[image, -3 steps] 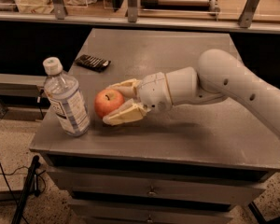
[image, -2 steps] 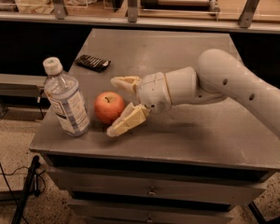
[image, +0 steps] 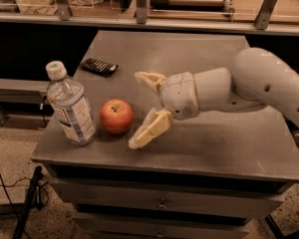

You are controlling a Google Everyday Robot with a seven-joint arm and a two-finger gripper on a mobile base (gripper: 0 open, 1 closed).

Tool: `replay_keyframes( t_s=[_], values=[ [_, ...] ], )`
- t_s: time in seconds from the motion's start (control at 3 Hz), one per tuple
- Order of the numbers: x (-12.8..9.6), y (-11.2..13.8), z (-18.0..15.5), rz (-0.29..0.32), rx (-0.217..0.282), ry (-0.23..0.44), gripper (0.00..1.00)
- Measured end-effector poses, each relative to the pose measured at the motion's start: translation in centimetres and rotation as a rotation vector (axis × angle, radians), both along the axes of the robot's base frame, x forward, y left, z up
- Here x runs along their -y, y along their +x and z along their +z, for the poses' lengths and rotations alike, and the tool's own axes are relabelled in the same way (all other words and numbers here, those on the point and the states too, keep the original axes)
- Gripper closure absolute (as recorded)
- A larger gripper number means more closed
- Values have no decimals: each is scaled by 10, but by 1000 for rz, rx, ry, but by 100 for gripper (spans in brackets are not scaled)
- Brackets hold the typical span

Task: Move apple near blue plastic bottle

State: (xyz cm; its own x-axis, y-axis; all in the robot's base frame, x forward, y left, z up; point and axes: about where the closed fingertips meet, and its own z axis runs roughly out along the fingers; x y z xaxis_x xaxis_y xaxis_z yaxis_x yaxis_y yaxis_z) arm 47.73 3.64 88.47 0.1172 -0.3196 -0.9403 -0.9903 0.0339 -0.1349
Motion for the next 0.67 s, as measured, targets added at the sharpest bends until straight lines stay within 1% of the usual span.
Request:
replay_keyframes(
  t_s=[0.33, 0.67],
  values=[
    [40, -13, 25, -97, 54, 18, 0],
    [59, -15, 29, -139, 62, 20, 0]
  ],
)
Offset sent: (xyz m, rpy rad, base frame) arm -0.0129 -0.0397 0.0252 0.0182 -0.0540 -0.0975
